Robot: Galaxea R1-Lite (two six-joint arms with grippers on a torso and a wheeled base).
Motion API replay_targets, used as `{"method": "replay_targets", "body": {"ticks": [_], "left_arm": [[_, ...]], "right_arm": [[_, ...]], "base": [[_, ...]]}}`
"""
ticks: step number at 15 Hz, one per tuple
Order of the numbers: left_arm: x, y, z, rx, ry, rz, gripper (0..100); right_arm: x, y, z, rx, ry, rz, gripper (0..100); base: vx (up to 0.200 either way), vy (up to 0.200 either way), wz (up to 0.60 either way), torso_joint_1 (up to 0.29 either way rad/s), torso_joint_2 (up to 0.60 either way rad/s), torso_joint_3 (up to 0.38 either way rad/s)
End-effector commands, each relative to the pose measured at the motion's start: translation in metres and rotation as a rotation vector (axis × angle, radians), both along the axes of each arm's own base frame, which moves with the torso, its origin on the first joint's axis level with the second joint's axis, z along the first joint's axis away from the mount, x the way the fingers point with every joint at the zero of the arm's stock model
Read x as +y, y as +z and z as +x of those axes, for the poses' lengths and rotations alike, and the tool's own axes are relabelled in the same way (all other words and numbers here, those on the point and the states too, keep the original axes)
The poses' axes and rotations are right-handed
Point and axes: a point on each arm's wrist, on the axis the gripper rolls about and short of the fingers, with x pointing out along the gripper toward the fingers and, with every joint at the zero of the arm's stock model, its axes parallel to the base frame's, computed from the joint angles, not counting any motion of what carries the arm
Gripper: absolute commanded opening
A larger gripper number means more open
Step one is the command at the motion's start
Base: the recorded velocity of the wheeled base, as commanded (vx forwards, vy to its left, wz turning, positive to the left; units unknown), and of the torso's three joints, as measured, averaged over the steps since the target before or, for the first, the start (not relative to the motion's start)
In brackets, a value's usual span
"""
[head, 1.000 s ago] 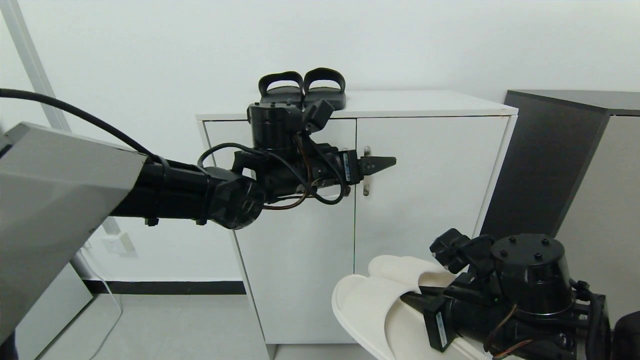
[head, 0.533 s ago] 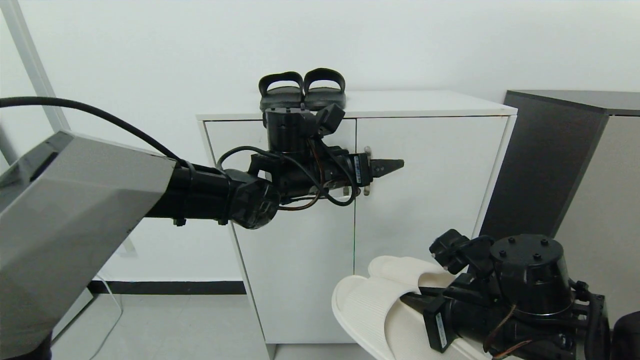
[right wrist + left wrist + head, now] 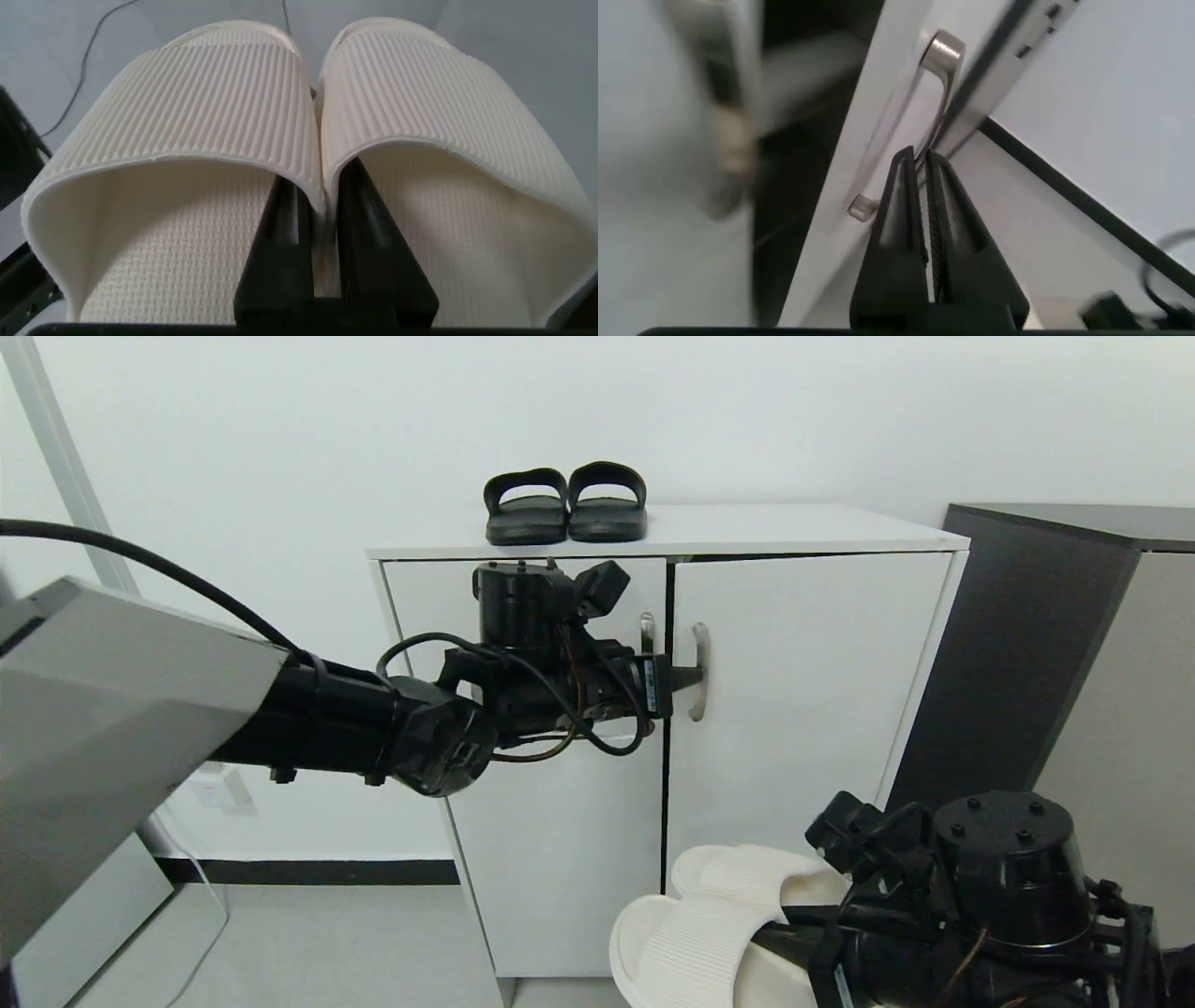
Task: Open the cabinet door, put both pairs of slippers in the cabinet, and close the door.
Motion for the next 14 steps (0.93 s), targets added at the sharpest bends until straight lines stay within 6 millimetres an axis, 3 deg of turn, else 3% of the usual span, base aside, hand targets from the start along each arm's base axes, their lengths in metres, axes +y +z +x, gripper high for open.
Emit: {"method": "replay_targets", "body": {"ticks": [1, 4, 6, 7, 10, 14], "left_arm": [[0.01, 0.022, -0.038, -0.04, -0.035, -0.027, 0], [0.023, 0.022, -0.067, -0.059, -0.054, -0.042, 0], [0.03, 0.018, -0.076, -0.076, -0.052, -0.053, 0], [0.031, 0.018, -0.073, -0.089, -0.044, -0.065, 0], [0.028, 0.008, -0.041, -0.17, 0.003, -0.12, 0], [0.019, 0.007, -0.013, -0.114, 0.019, -0.082, 0]], "right_arm": [[-0.004, 0.002, -0.005, -0.003, 0.017, 0.011, 0], [-0.007, 0.005, -0.009, 0.0, 0.052, 0.026, 0], [-0.007, 0.005, -0.01, -0.01, 0.063, 0.019, 0], [-0.008, 0.004, -0.011, -0.013, 0.065, 0.013, 0], [-0.008, 0.002, -0.013, -0.02, 0.081, -0.001, 0], [-0.005, 0.001, -0.02, -0.015, 0.107, -0.006, 0]], "base": [[0.0, 0.0, 0.0, 0.0, 0.0, 0.0], [0.0, 0.0, 0.0, 0.0, 0.0, 0.0], [0.0, 0.0, 0.0, 0.0, 0.0, 0.0], [0.0, 0.0, 0.0, 0.0, 0.0, 0.0], [0.0, 0.0, 0.0, 0.0, 0.0, 0.0], [0.0, 0.0, 0.0, 0.0, 0.0, 0.0]]}}
